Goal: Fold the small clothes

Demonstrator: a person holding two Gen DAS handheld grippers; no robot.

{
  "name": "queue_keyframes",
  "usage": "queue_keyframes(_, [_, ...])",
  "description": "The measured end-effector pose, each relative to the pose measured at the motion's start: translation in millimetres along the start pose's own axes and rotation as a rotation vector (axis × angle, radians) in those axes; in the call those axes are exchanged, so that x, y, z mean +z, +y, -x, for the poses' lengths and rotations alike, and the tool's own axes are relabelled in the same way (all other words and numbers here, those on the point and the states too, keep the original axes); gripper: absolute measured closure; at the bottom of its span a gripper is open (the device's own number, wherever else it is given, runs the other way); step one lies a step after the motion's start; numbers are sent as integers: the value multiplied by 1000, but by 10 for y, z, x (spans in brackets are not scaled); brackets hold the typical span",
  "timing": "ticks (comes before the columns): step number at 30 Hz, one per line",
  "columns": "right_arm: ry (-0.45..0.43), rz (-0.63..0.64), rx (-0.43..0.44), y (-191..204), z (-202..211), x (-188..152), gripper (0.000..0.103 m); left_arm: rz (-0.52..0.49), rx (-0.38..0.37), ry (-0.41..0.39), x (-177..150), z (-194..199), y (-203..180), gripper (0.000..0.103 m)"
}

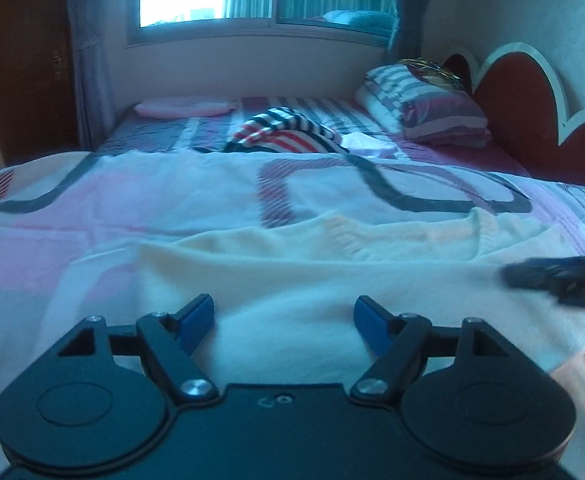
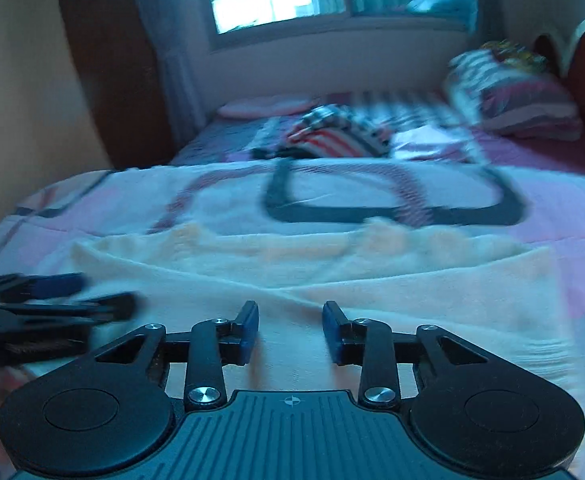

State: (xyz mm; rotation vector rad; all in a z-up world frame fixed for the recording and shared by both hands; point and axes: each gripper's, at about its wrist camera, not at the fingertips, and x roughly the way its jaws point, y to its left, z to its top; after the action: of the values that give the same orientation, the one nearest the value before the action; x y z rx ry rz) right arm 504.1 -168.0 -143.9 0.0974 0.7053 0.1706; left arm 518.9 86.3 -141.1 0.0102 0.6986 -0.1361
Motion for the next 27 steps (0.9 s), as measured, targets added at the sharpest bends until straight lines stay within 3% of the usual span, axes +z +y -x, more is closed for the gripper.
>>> queue_keyframes(2, [11,-58,-71,-327,33,-51,69,18,-14,10,-34,38,148,25])
queue_keyframes(5, [19,-89,-52,-507,45,-4,69,3,-3,14,8,47,114,27])
queue_keyframes(7, [-4,-89,-77,-465,125,69,69,15,18,-1,45,134,29,29])
queue_keyframes(9, [-33,-88,-32,-396,295,78,69,24,-5,-27,32,276,-67,28])
queue_keyframes(14, [14,3,93,31,401,-145,69,-11,-21,6,-140,367,-457,26])
queue_keyframes(17, [36,73,130,290,376,-301,69,-42,-23,19,-207,350,-637,26])
queue_keyframes(19, [37,117,111,311,376,-375,69,-61,-2,24,-224,361,-649,26])
queue_keyframes(21, [40,94,82,118,414,-407,69,-34,18,28,-258,394,-515,26])
queue_keyframes(24, [41,11,-48,-377,584,-453,69,-26,65,31,-361,478,-282,24])
queue_keyframes(27, [44,-29,-1,-610,639,-446,70,-27,85,37,-400,510,-244,24])
